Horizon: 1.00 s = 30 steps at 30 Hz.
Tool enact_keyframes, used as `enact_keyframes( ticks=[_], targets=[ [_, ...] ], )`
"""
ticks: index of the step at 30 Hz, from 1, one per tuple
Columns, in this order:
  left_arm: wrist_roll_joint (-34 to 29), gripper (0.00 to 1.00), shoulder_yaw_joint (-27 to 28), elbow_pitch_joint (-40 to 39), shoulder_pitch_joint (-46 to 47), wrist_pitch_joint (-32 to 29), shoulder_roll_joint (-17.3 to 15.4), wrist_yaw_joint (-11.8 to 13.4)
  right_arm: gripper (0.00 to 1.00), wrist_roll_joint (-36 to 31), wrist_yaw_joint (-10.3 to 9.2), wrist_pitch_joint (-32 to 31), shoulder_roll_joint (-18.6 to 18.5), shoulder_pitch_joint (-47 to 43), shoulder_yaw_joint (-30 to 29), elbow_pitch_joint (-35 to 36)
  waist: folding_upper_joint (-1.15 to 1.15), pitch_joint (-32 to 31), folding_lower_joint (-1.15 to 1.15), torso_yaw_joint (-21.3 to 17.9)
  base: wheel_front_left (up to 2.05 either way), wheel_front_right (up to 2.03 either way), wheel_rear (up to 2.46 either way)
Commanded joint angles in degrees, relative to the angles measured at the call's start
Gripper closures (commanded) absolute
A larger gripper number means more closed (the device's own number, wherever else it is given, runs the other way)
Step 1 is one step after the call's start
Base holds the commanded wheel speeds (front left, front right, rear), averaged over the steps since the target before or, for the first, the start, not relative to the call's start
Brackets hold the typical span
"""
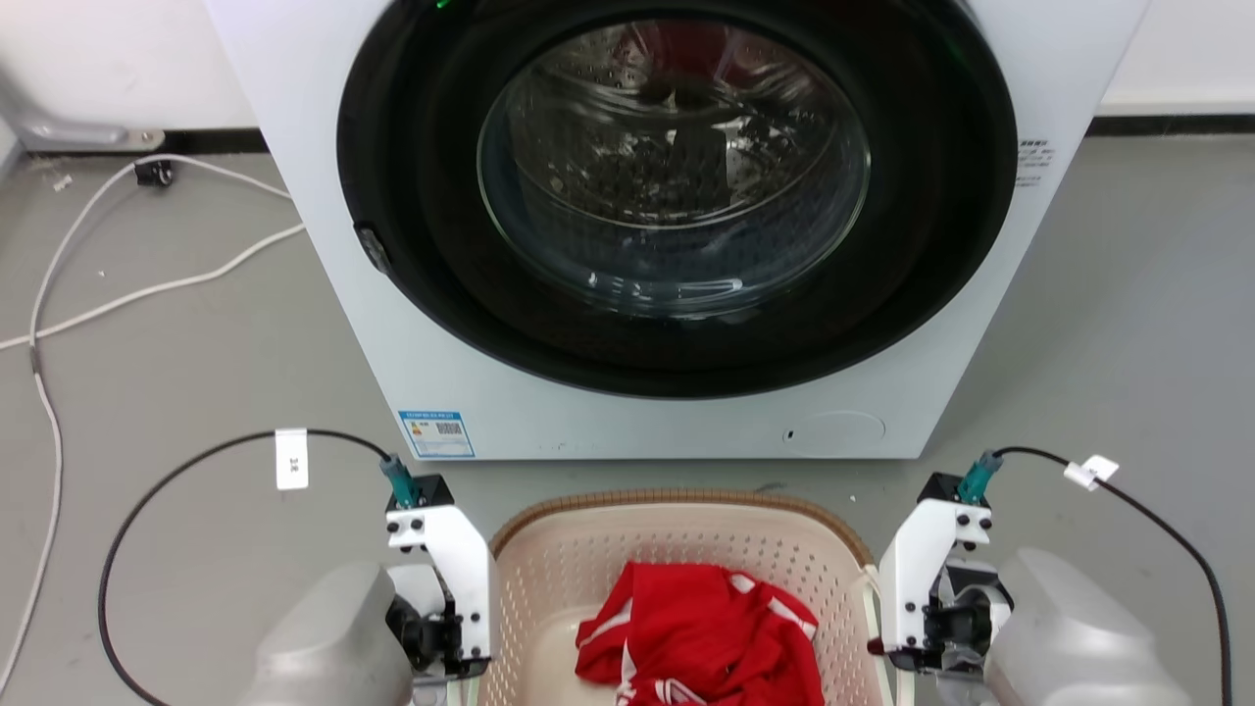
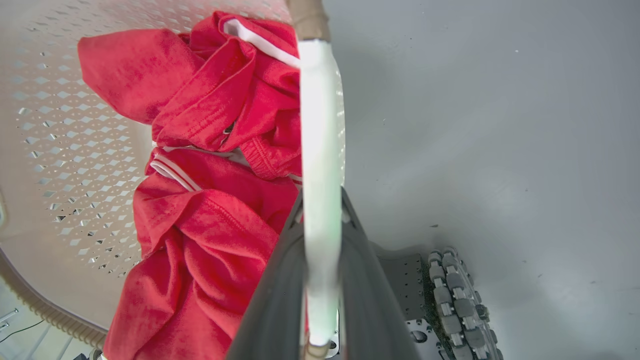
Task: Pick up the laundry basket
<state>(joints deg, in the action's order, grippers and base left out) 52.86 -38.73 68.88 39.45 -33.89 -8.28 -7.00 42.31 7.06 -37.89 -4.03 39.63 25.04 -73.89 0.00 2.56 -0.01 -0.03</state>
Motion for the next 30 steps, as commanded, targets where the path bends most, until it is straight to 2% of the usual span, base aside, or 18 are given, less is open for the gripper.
enact_keyframes(
  ticks=[1, 30],
  targets=[
    [1.08, 1.00, -0.42, -0.83, -1.49, -0.22, 2.21, -0.84, 1.00, 0.65, 0.78, -0.28, 2.05, -1.28, -0.37, 0.40, 0.00, -1.56, 0.01, -0.01, 0.00, 0.00, 0.00],
    [4.71, 1.00, -3.00, 0.07, -2.84, 2.17, 3.10, -0.85, 1.00, -1.86, 0.78, -0.13, 2.05, -1.99, -2.37, 0.27, 0.00, -3.59, 0.01, 0.35, 0.00, 0.00, 0.00]
  ],
)
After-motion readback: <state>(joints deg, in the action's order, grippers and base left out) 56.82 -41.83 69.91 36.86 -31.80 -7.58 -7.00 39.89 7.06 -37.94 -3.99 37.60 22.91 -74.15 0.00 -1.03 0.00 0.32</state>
